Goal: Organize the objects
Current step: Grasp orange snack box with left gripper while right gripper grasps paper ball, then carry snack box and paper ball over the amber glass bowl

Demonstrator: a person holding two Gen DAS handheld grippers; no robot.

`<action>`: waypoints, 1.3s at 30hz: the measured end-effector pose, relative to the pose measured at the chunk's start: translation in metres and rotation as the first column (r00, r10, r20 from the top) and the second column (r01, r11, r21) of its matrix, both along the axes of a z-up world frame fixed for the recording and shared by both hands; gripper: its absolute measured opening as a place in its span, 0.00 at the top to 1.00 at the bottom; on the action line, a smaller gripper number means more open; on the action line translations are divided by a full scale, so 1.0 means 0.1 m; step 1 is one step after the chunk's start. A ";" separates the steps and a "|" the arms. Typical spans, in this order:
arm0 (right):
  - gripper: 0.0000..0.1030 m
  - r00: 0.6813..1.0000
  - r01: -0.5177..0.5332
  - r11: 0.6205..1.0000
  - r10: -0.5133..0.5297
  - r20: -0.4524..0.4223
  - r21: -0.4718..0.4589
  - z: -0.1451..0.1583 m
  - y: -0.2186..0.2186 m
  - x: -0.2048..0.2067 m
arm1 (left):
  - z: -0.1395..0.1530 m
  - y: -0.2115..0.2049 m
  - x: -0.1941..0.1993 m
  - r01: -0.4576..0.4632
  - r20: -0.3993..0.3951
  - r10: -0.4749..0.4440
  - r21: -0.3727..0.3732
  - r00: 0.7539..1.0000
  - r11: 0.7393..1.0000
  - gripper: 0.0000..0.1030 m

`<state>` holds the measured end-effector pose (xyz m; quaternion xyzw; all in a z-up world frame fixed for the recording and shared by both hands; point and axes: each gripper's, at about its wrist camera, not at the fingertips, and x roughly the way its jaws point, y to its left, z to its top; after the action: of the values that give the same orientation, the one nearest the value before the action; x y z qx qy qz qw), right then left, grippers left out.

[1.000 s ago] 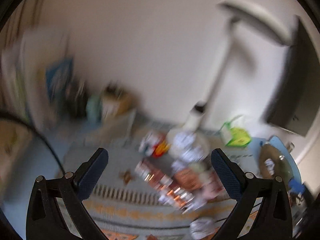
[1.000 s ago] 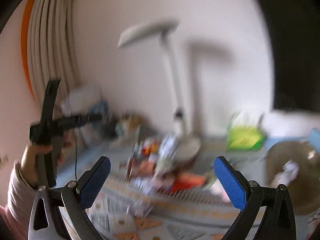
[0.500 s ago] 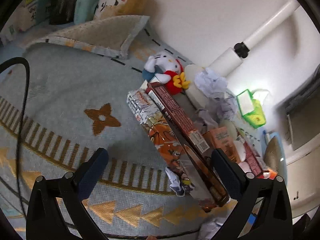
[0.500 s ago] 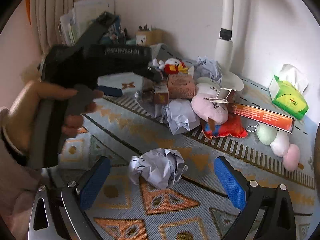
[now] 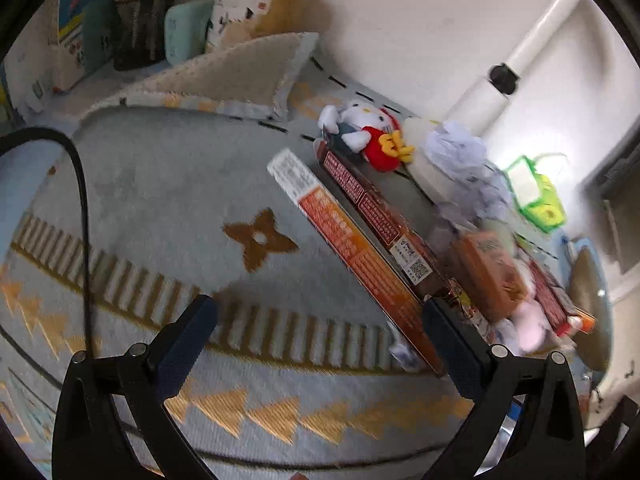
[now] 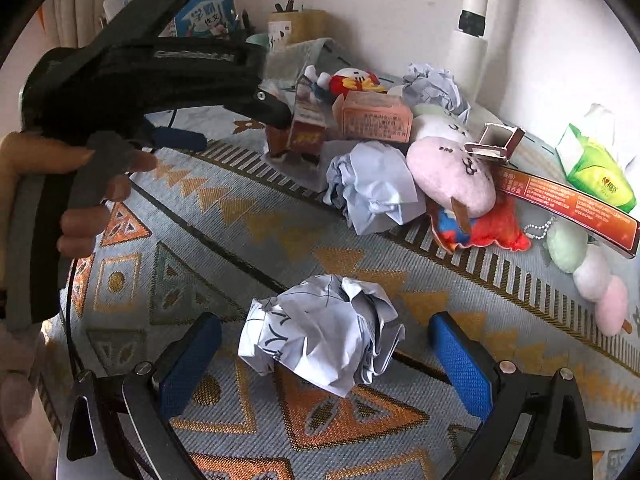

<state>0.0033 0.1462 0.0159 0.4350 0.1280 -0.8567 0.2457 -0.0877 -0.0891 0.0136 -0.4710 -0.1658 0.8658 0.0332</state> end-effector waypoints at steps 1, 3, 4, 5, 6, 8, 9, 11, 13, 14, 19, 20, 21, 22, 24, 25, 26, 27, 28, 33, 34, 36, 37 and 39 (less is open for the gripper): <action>0.00 1.000 0.000 1.000 0.000 0.000 0.000 0.00 0.01 0.00 | 0.01 -0.03 -0.03 -0.019 -0.009 0.019 0.006 1.000 1.000 0.00; 0.00 1.000 0.000 1.000 0.000 0.000 0.000 0.00 0.02 0.00 | 0.01 -0.06 -0.12 -0.050 0.003 0.050 -0.012 0.999 0.999 0.00; 0.00 1.000 0.000 1.000 0.000 0.000 0.000 -0.01 0.03 0.00 | 0.01 -0.07 -0.16 -0.066 0.019 0.066 -0.030 0.998 0.997 0.00; 0.00 1.000 0.000 1.000 0.000 0.000 0.000 0.00 0.03 0.00 | 0.01 -0.07 -0.20 -0.086 0.033 0.087 -0.031 0.996 0.996 0.00; 0.00 1.000 0.000 1.000 0.000 0.000 0.000 0.00 0.02 0.00 | 0.02 -0.09 -0.23 -0.120 0.053 0.121 -0.023 0.991 0.993 0.00; 0.00 1.000 0.000 1.000 0.000 0.000 0.000 0.00 0.02 0.00 | 0.02 -0.10 -0.24 -0.150 0.057 0.151 -0.021 0.987 0.988 0.00; 0.00 1.000 0.000 1.000 0.000 0.000 0.001 0.00 0.02 0.01 | 0.02 -0.07 -0.24 -0.146 0.046 0.148 -0.050 0.988 0.988 0.00; 0.00 1.000 -0.001 1.000 0.001 0.000 0.001 -0.01 0.02 0.01 | -0.02 0.05 -0.26 -0.111 0.028 0.117 -0.163 0.993 0.980 0.00; 0.00 1.000 -0.001 1.000 0.001 0.000 0.001 -0.01 0.03 0.01 | -0.06 0.15 -0.23 -0.082 -0.005 0.083 -0.236 0.997 0.968 0.00; 0.00 1.000 -0.001 1.000 0.001 0.000 0.001 0.00 0.04 0.01 | -0.07 0.14 -0.19 -0.088 -0.027 0.084 -0.232 0.996 0.969 0.00; 0.00 1.000 0.000 1.000 0.000 0.000 0.003 0.00 0.08 0.01 | -0.03 0.08 0.04 -0.074 -0.099 0.046 -0.302 0.994 0.951 0.77; 0.00 1.000 0.003 1.000 -0.003 0.000 0.000 0.01 0.09 0.01 | -0.03 0.02 0.09 -0.069 -0.105 0.044 -0.254 0.994 0.965 0.77; 0.14 1.000 0.010 1.000 -0.010 0.000 -0.007 0.00 0.08 -0.02 | -0.03 -0.06 0.15 -0.069 -0.113 0.046 -0.204 0.993 0.977 0.77; 0.33 1.000 0.027 0.999 -0.027 -0.014 -0.019 0.03 0.09 0.03 | -0.02 -0.13 0.21 -0.071 -0.121 0.052 -0.155 0.991 0.985 0.77; 0.54 0.998 0.046 0.998 -0.048 -0.038 -0.053 0.09 0.15 0.07 | -0.01 -0.09 0.23 -0.054 -0.136 0.042 -0.093 0.990 0.994 0.78; 0.54 0.999 0.045 0.997 -0.047 -0.027 -0.068 0.06 0.21 0.05 | -0.01 -0.13 0.28 -0.047 -0.143 0.036 -0.076 0.989 0.996 0.78; 0.54 0.998 0.046 0.996 -0.048 -0.026 -0.078 0.07 0.23 0.04 | 0.01 -0.17 0.31 -0.046 -0.148 0.036 -0.066 0.988 0.997 0.78; 0.54 0.998 0.051 0.994 -0.053 -0.019 -0.092 0.07 0.27 0.03 | 0.03 -0.15 0.29 -0.049 -0.151 0.040 -0.058 0.988 0.997 0.78; 0.54 0.998 0.053 0.993 -0.054 -0.016 -0.102 0.07 0.29 0.05 | 0.04 -0.14 0.30 -0.054 -0.160 0.047 -0.042 0.986 0.998 0.78; 0.54 0.997 0.081 0.978 -0.081 0.006 -0.192 0.17 0.37 0.11 | 0.18 -0.08 0.30 -0.067 -0.214 0.065 0.000 0.975 0.998 0.78; 0.54 0.996 0.086 0.970 -0.085 0.014 -0.227 0.21 0.43 0.12 | 0.23 -0.08 0.33 -0.066 -0.222 0.066 0.005 0.973 0.998 0.78; 0.54 0.996 0.091 0.961 -0.093 0.006 -0.259 0.31 0.41 0.24 | 0.30 -0.10 0.37 -0.069 -0.239 0.070 0.015 0.968 0.998 0.78; 0.54 0.995 0.090 0.960 -0.095 -0.006 -0.263 0.35 0.39 0.23 | 0.35 -0.10 0.39 -0.070 -0.250 0.073 0.020 0.965 0.997 0.78; 0.54 0.993 0.095 0.959 -0.109 -0.041 -0.265 0.44 0.38 0.21 | 0.45 -0.09 0.44 -0.066 -0.274 0.069 0.019 0.959 0.998 0.78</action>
<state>0.0243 0.1845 0.0594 0.3808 -0.0026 -0.8893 0.2531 -0.0435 -0.0982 0.0591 -0.3403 -0.1797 0.9225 0.0288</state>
